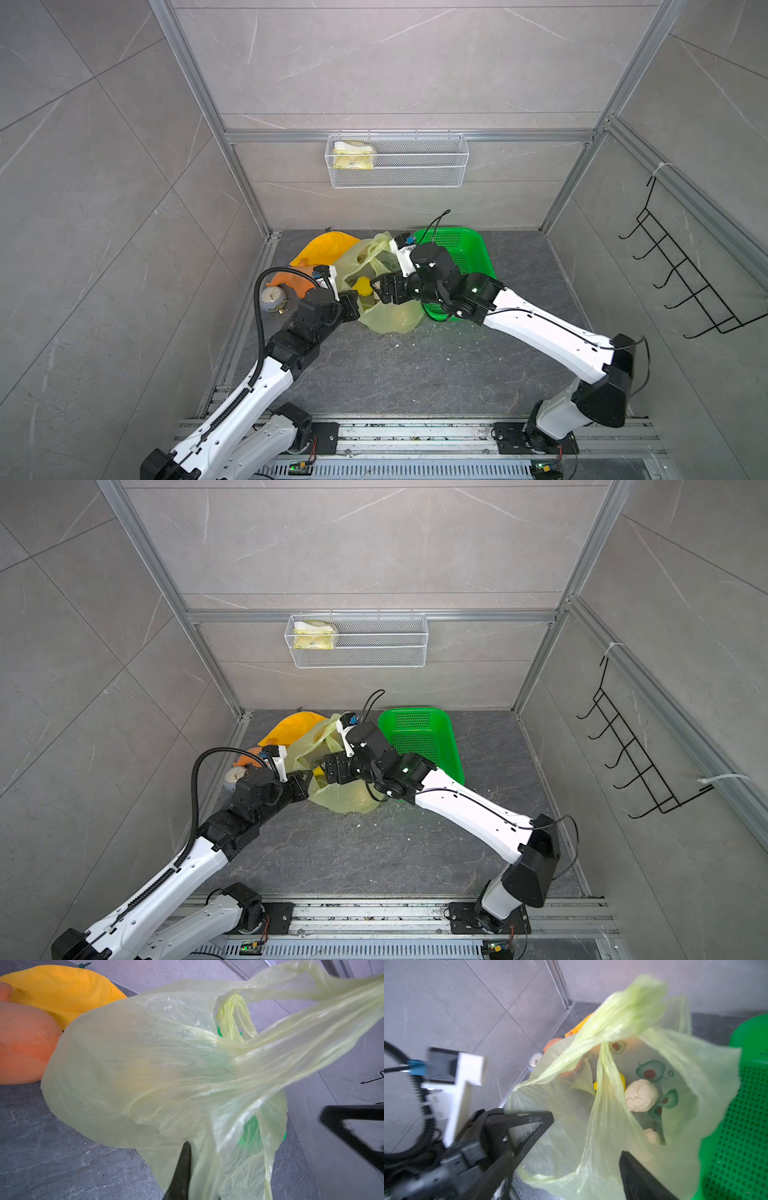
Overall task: Place the pears into plastic bags & tie knots
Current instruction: Place the pear in the plastic bag, then place the plastic bag at the center of the board.
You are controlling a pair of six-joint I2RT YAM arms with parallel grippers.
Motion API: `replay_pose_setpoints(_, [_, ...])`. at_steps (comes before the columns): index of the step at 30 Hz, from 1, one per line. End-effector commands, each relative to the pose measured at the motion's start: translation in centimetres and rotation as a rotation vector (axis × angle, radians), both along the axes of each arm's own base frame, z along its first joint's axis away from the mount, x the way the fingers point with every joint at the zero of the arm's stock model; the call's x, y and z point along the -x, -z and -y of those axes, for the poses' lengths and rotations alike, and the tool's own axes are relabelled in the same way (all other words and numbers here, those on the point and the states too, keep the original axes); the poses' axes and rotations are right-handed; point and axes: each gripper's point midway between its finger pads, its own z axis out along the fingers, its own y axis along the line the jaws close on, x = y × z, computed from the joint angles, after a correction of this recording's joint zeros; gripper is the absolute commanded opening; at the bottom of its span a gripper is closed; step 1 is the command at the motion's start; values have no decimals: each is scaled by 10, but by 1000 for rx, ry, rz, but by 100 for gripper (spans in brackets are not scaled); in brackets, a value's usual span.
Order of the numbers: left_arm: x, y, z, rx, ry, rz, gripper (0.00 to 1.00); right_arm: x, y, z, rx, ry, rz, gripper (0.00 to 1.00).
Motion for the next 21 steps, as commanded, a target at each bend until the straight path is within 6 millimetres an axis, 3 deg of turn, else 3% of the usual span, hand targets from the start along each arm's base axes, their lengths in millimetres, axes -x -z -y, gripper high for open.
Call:
replay_pose_setpoints(1, [2, -12, 4, 45, 13, 36, 0, -7, -7, 26, 106, 50, 81, 87])
replay_pose_setpoints(6, [4, -10, 4, 56, 13, 29, 0, -33, 12, 25, 185, 75, 78, 90])
replay_pose_setpoints(14, [9, -13, 2, 77, 11, 30, 0, -40, -29, 3, 12, 21, 76, 91])
replay_pose_setpoints(21, [9, -13, 4, 83, 17, 26, 0, -49, -43, -5, -40, 22, 87, 91])
